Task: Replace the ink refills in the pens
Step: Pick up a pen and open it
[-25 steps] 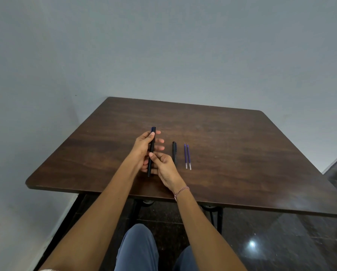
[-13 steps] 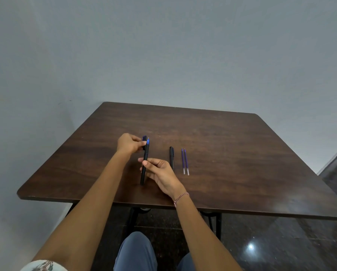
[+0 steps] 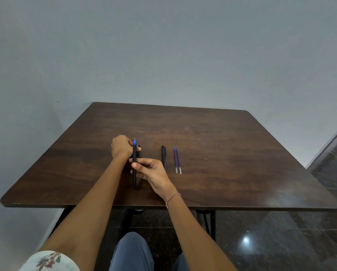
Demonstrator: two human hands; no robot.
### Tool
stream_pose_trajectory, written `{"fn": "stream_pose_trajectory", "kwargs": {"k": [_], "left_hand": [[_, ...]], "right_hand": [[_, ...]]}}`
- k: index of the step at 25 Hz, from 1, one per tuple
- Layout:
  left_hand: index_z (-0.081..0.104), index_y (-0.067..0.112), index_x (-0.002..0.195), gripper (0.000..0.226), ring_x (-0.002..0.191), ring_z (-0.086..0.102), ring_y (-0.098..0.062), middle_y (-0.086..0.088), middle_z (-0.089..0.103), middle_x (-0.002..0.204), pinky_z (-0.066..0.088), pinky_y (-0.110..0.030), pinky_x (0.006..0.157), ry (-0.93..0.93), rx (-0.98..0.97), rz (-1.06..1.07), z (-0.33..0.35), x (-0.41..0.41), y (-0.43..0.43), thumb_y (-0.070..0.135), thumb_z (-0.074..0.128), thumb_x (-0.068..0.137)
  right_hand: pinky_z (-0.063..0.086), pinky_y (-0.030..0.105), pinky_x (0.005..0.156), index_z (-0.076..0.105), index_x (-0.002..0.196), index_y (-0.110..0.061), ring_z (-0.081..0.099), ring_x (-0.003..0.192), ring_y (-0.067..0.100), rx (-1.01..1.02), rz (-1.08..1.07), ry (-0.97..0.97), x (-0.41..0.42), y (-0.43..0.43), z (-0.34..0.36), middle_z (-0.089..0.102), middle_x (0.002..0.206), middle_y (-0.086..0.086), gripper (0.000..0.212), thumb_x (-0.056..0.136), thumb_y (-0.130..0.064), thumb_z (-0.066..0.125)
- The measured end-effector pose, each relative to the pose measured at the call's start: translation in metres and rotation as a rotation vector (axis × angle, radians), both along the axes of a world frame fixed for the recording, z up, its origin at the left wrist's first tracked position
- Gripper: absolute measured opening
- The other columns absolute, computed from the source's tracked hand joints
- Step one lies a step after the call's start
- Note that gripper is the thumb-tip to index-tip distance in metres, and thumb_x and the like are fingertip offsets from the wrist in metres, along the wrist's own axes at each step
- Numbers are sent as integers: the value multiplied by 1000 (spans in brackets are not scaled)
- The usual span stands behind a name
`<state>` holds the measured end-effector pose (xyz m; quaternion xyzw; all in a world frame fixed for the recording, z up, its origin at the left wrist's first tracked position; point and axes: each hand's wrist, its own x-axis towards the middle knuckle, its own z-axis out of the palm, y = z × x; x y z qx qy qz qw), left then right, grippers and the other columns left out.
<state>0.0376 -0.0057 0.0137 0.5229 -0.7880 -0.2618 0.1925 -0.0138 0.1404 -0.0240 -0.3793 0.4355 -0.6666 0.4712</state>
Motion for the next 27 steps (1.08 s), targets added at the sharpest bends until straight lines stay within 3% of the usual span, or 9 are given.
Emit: {"fn": "stream_pose_trajectory", "kwargs": {"k": [3,5,6,8,10,12,18,24,27], "left_hand": [[71,2,85,24,84,64,-21,-12,69,85,48,-30,69,138,0,73,1,3,8,25,75,79],[71,3,91,20,83,65,-19,-10,71,87,53,-32,76,342,-29,57,0,5,13,22,69,85],[71,3,95,19,84,67,-21,-10,72,88,55,-34,79,521,55,11,-1,5,16,20,64,89],[67,1,105,25,91,70,-26,-13,73,93,58,-33,79,914,438,-146,-5,6,24,18,52,96],[62,1,114,33,102,68,-26,-14,72,104,58,-28,78,1126,807,-297,-15,12,31,21,40,100],[60,5,118,36,111,64,-24,-12,69,115,56,-26,83,1207,930,-374,-28,23,30,24,34,101],[59,11,121,38,118,59,-20,-10,65,123,54,-26,86,1322,908,-425,-35,46,13,31,37,98],[62,5,117,34,113,63,-25,-15,68,115,55,-31,87,1318,963,-479,-31,49,20,20,39,96],[75,10,98,33,97,70,-20,-10,74,98,58,-29,77,1327,900,-408,-30,48,21,12,42,96]], "right_hand": [[56,24,76,74,100,-18,69,86,12,-25,-1,-20,0,1,0,74,100,-2,17,86,-12,68],[56,23,72,73,102,-20,69,80,11,-52,-4,-25,0,2,0,74,89,1,16,87,-18,67],[55,22,68,73,103,-21,69,76,11,-58,-15,-18,0,3,-1,74,85,2,17,88,-22,66],[52,17,57,71,105,-22,69,68,10,-52,-43,22,0,4,-1,74,78,3,18,90,-27,63],[52,16,53,70,107,-19,69,66,12,-27,-45,71,3,0,-1,74,76,4,19,92,-25,61],[56,20,60,68,111,-10,70,67,14,9,-23,98,10,-6,0,73,78,5,22,93,-19,60],[60,29,74,59,121,-2,72,76,18,115,115,98,13,-24,1,69,88,12,28,97,-15,53],[59,32,72,67,107,-12,73,83,23,115,210,-40,1,-25,-2,74,87,7,17,95,-13,55],[59,31,73,66,108,-10,73,85,24,99,229,-59,-2,-24,-4,75,88,8,17,94,-10,55]]}}
